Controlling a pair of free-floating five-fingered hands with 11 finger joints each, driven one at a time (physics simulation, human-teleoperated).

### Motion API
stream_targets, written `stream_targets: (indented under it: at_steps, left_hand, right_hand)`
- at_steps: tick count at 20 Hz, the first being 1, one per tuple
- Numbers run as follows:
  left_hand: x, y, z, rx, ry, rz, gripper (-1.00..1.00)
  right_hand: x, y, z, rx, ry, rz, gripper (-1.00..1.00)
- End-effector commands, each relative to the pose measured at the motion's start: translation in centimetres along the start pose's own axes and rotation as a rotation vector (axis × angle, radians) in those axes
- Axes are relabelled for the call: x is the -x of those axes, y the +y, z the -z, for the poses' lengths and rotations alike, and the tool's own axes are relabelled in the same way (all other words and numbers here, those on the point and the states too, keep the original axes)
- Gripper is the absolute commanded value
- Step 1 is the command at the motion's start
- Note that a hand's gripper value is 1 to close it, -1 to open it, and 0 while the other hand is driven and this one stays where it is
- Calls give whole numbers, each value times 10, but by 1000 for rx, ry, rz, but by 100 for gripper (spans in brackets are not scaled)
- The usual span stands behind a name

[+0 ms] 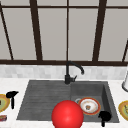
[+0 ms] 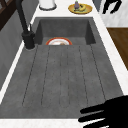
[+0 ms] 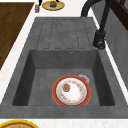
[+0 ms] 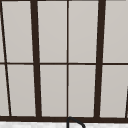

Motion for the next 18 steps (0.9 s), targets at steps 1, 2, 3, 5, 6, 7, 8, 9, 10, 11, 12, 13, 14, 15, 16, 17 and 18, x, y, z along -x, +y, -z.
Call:
stream_targets:
  at_steps: [1, 2, 3, 5, 6, 7, 8, 9, 10, 11, 12, 13, 14, 15, 16, 17, 18]
  left_hand:
    - [2, 2, -31, -6, -2, -6, -100]
    - [2, 4, -39, -7, -2, -15, -100]
    - [3, 5, -47, -6, 0, -22, -100]
    - [5, 7, -63, -6, 0, -26, -100]
    - [6, 6, -71, -6, 1, -31, -100]
    - [8, 5, -80, -1, 4, -38, -100]
    - [10, 3, -88, 2, 8, -48, -100]
    - [15, 1, -97, 3, 9, -57, -100]
    - [18, -1, -105, 6, 11, -61, -100]
    - [22, -3, -113, 7, 12, -59, -100]
    - [29, -5, -121, 10, 12, -53, -100]
    - [35, -6, -129, 11, 12, -48, -100]
    - [41, -7, -135, 11, 2, -51, -100]
    - [46, -9, -143, 11, 0, -51, -100]
    - [53, -10, -150, 12, -3, -46, -100]
    - [59, -11, -157, 14, -5, -44, -100]
    - [66, -13, -164, 14, -9, -46, -100]
  right_hand:
    - [0, 0, 0, 0, 0, 0, 0]
    - [0, 0, 0, 0, 0, 0, 0]
    - [0, 0, 0, 0, 0, 0, 0]
    - [0, 0, 0, 0, 0, 0, 0]
    - [0, 0, 0, 0, 0, 0, 0]
    - [0, 0, 0, 0, 0, 0, 0]
    - [0, 0, 0, 0, 0, 0, 0]
    - [0, 0, 0, 0, 0, 0, 0]
    - [0, 0, 0, 0, 0, 0, 0]
    - [0, 0, 0, 0, 0, 0, 0]
    - [0, 0, 0, 0, 0, 0, 0]
    - [0, 0, 0, 0, 0, 0, 0]
    - [0, 0, 0, 0, 0, 0, 0]
    - [0, 0, 0, 0, 0, 0, 0]
    - [0, 0, 0, 0, 0, 0, 0]
    - [0, 0, 0, 0, 0, 0, 0]
    - [0, 0, 0, 0, 0, 0, 0]
